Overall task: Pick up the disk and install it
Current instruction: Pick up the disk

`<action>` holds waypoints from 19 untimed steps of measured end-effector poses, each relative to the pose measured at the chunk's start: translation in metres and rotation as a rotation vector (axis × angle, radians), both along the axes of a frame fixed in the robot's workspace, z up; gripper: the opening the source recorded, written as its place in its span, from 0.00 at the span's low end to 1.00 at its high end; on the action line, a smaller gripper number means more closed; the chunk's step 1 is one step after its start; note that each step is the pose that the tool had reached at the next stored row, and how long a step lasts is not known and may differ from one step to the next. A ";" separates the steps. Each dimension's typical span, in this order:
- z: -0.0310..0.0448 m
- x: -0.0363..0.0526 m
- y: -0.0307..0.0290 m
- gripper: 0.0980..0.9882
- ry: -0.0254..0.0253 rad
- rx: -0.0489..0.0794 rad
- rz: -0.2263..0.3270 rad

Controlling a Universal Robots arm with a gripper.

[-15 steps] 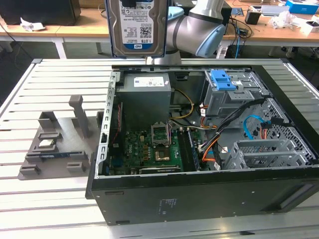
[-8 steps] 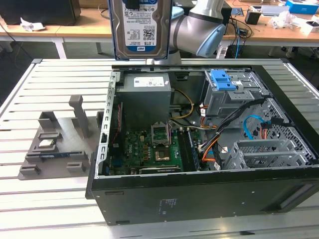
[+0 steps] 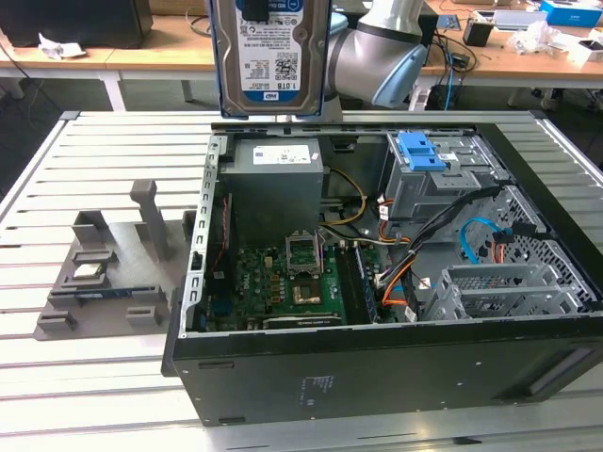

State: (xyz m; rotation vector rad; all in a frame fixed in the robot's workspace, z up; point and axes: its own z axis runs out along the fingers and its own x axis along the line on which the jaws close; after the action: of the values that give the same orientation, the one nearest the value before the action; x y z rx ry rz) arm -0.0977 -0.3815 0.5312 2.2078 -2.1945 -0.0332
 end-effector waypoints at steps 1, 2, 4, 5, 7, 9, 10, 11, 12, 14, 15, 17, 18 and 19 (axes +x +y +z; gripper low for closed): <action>-0.0003 0.0010 -0.0013 0.30 0.0000 -0.001 0.000; -0.0004 0.0015 -0.0020 0.30 0.0000 -0.001 0.000; -0.0007 0.0024 -0.0033 0.30 0.0001 -0.002 0.000; -0.0008 0.0028 -0.0040 0.30 0.0001 -0.002 0.000; -0.0011 0.0039 -0.0061 0.30 0.0000 -0.003 0.000; -0.0014 0.0048 -0.0079 0.30 0.0000 -0.003 0.000; -0.0015 0.0051 -0.0086 0.30 0.0000 -0.003 0.000; -0.0017 0.0059 -0.0102 0.30 0.0000 -0.004 0.000; -0.0020 0.0068 -0.0119 0.30 0.0000 -0.004 0.000; -0.0024 0.0080 -0.0148 0.30 0.0000 -0.005 0.000; -0.0026 0.0084 -0.0157 0.30 0.0000 -0.005 0.000; -0.0029 0.0092 -0.0176 0.30 0.0000 -0.006 0.000; -0.0030 0.0095 -0.0184 0.30 0.0001 -0.007 0.000; -0.0032 0.0098 -0.0198 0.30 0.0000 -0.007 0.000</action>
State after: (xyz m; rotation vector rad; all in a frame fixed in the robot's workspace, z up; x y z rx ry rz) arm -0.0878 -0.4012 0.5280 2.2040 -2.1912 -0.0254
